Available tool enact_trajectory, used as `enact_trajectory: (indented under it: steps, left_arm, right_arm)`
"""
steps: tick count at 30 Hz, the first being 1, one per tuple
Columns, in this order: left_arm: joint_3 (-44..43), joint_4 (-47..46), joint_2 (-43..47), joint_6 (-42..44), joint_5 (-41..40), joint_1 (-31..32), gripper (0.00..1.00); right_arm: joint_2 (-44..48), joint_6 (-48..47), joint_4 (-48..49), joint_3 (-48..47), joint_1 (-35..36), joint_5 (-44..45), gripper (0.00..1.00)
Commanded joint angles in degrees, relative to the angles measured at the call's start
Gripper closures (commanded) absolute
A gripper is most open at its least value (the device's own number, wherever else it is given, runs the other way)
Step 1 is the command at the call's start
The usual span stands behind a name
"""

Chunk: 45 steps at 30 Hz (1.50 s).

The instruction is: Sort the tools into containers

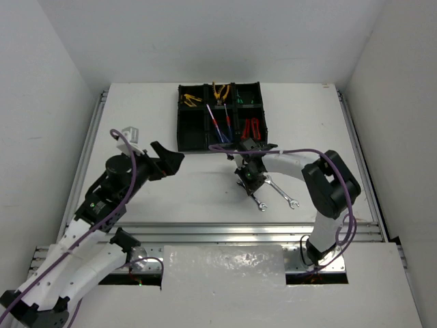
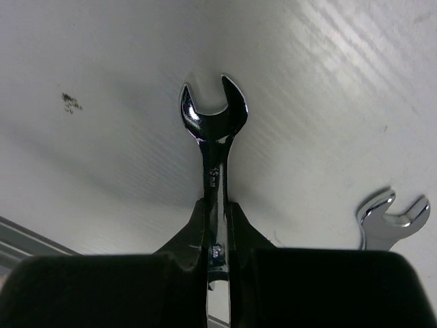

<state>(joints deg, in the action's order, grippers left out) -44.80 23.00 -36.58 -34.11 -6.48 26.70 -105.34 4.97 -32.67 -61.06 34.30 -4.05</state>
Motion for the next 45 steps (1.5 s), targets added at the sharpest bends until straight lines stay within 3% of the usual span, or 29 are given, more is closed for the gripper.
enact_trajectory:
  steps: [1, 8, 12, 16, 21, 26, 34, 37, 40, 43, 45]
  left_arm:
    - [5.1, -11.0, -1.0, -3.7, 5.0, 0.1, 0.02]
    - [11.5, -19.9, -4.2, -6.0, 8.5, 0.2, 0.02]
    - [15.9, -31.4, -8.9, -7.9, 12.8, 0.1, 0.03]
    - [20.2, -44.1, -15.4, -12.0, 20.2, 0.2, 0.07]
    - [17.6, -52.2, -22.7, -12.7, 24.3, 1.9, 0.13]
    - [12.7, -53.1, -28.6, -10.2, 23.1, 5.0, 0.14]
    - [5.7, -50.2, -36.8, -9.6, 19.7, 8.8, 0.24]
    - [3.8, -49.7, -39.7, -9.7, 19.4, 9.8, 0.31]
    - [2.2, -49.7, -42.3, -9.9, 19.7, 10.7, 0.44]
    - [1.2, -49.5, -43.9, -10.2, 19.8, 11.0, 0.65]
    - [0.8, -49.9, -44.2, -10.3, 19.7, 11.3, 0.89]
  right_arm:
    - [6.2, 4.3, 4.8, 3.3, 0.5, 0.2, 1.0]
    - [16.0, 10.9, 11.1, 7.7, 0.4, -0.3, 1.0]
    - [23.9, 14.5, 15.3, 10.2, 0.5, -1.3, 1.0]
    - [30.9, 18.1, 22.5, 14.0, 0.6, -8.4, 1.0]
    - [34.8, 20.8, 27.2, 15.0, 1.8, -10.8, 1.0]
    - [36.3, 22.1, 29.6, 15.7, 2.6, -9.7, 1.0]
    - [36.6, 23.5, 28.4, 13.5, 3.2, -9.2, 1.0]
    - [36.3, 23.5, 28.4, 13.2, 3.8, -10.3, 1.0]
    - [36.3, 23.7, 29.1, 13.2, 4.3, -10.4, 1.0]
    - [37.0, 24.1, 30.5, 13.8, 4.6, -10.4, 1.0]
    - [37.0, 24.1, 30.6, 13.9, 4.6, -10.2, 1.0]
